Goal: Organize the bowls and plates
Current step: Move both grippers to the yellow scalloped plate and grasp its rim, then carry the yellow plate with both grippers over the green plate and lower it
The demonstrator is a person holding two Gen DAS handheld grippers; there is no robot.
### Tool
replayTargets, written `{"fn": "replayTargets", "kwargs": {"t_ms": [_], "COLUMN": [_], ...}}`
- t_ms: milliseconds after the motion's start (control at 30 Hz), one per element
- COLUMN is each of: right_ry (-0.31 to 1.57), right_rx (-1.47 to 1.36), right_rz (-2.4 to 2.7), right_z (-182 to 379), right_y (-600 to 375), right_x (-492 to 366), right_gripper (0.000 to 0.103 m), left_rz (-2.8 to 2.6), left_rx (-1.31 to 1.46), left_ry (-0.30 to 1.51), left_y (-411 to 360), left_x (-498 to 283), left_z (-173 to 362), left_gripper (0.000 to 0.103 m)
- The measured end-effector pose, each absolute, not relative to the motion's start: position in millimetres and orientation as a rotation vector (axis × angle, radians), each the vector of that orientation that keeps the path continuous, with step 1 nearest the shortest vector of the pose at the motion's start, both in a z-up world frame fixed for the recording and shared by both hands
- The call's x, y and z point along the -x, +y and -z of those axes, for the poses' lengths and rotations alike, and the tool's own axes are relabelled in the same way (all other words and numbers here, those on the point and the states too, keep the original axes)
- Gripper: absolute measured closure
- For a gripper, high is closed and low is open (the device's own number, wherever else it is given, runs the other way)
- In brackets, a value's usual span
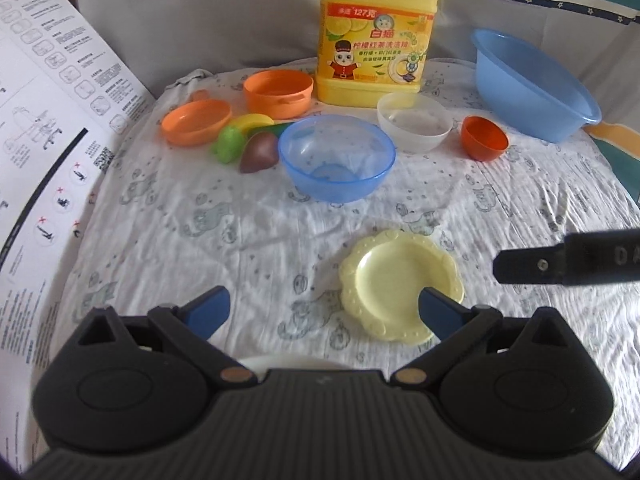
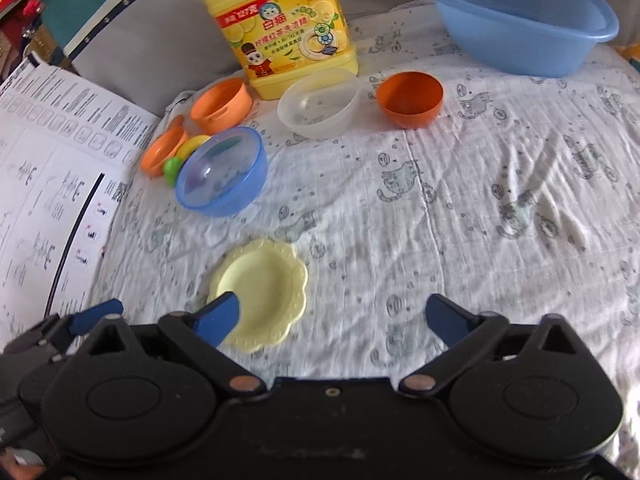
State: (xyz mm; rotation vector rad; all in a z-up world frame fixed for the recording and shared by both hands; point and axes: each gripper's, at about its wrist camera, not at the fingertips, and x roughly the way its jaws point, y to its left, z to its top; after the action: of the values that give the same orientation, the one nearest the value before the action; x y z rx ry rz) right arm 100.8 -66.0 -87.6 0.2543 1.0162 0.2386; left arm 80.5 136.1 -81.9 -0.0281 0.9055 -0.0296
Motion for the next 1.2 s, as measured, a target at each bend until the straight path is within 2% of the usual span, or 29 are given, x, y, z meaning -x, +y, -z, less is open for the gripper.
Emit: {"fn": "replayTargets", "kwargs": {"t_ms": [133, 200, 300, 367, 467, 533, 567, 667, 700, 1000, 1200], "right_ry": [1.050, 1.066, 1.072, 1.077, 1.083, 1.086, 1.088, 1.077, 1.072, 1.020, 0.989], "right_rx": [-0.296, -0.306, -0.303, -0.306, -0.306, -0.305, -0.307, -0.307, -0.306, -0.348, -0.253], "right_rz": [-0.256, -0.272, -0.283, -0.298, -0.309, -0.315, -0.321, -0.336, -0.336, -0.357, -0.363], "right_z": [95, 99, 103, 107, 114, 118, 120, 122, 123, 128, 127], "right_y": [-61, -56, -50, -46, -42, -39, -39, -39, -39, -49, -39], "right_x": [-117, -122, -125, -127, -131, -133, -133, -131, -131, -126, -120], "right_gripper": [0.018, 0.022, 0.038, 0.054, 0.064, 0.068, 0.073, 0.074, 0.075, 0.078, 0.078], "left_rz": [0.060, 0.076, 0.103, 0.115, 0.125, 0.137, 0.147, 0.181, 0.182, 0.178, 0.175], "left_rx": [0.048, 0.054, 0.060, 0.054, 0.060, 0.071, 0.076, 0.087, 0.079, 0.082, 0.060], "left_ry": [0.926, 0.942, 0.963, 0.975, 0.993, 1.002, 1.007, 1.024, 1.025, 1.026, 1.017], "left_y": [136, 134, 131, 129, 128, 128, 127, 124, 122, 122, 121], "left_x": [-92, -98, -103, -107, -111, -114, -115, -117, -117, -117, -116], "left_z": [87, 90, 95, 98, 102, 104, 105, 108, 108, 112, 113], "left_gripper": [0.013, 0.023, 0.031, 0.033, 0.035, 0.041, 0.048, 0.067, 0.069, 0.072, 0.071]}}
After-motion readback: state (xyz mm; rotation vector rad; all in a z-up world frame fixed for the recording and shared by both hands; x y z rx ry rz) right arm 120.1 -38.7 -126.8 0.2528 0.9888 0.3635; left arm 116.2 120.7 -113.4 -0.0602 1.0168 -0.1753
